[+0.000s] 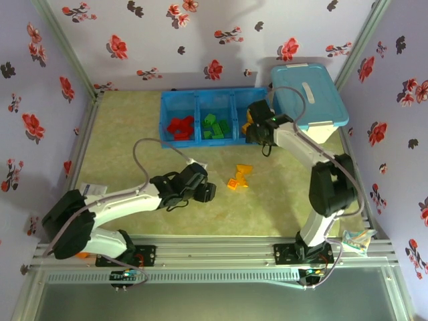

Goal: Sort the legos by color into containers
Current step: Place the lego in the container, then pick up the lego from the center of the table.

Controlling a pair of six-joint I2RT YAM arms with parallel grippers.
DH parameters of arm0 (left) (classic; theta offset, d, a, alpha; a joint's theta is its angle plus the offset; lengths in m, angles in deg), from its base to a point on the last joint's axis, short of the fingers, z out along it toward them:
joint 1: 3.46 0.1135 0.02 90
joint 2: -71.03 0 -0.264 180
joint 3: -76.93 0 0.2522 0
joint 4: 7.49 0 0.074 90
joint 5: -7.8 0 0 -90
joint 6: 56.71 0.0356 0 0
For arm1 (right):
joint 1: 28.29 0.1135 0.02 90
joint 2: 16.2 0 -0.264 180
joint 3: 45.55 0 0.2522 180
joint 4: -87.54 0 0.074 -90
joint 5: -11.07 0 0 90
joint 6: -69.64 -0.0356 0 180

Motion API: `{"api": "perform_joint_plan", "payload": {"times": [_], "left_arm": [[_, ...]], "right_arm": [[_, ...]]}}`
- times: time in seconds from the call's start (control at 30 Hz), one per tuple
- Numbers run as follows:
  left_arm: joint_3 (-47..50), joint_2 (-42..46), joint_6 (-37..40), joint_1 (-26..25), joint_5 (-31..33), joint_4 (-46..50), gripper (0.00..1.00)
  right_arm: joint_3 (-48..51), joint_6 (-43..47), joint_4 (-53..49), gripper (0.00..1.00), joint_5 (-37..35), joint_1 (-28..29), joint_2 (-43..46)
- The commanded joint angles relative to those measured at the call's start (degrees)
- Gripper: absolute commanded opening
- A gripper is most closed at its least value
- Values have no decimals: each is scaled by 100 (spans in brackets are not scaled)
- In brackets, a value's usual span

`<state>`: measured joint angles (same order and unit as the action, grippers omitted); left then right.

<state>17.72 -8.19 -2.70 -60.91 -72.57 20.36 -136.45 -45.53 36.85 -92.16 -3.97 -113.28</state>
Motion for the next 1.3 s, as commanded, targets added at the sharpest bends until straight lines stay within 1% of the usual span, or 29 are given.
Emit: {"api": "perform_joint_plan", "payload": {"times": [0.0,0.23,0.4,0.6,0.9,1.17,1.23,1.27], "left_arm": [[-436,-391,289,-62,-157,-106,69],[-1506,-1538,708,-193,-337,370,69],[-2163,-2245,898,-326,-449,665,69],[-2612,-2777,991,-398,-514,920,68],[-3055,-3317,1080,-398,-405,1033,66],[-3539,-3708,1233,-395,52,1461,59],[-3651,-3785,1265,-398,161,1605,54],[-3684,-3807,1274,-398,202,1659,48]], "right_arm": [[604,-223,594,73,105,-32,751],[1821,-321,884,76,147,-41,2006],[2411,-400,955,77,152,-107,2643],[2807,-457,977,78,215,-256,3054],[3132,-531,1047,78,309,-343,3327],[3377,-608,1060,78,248,-434,3628],[3421,-628,1063,78,248,-449,3695],[3431,-622,1055,78,240,-461,3722]]}}
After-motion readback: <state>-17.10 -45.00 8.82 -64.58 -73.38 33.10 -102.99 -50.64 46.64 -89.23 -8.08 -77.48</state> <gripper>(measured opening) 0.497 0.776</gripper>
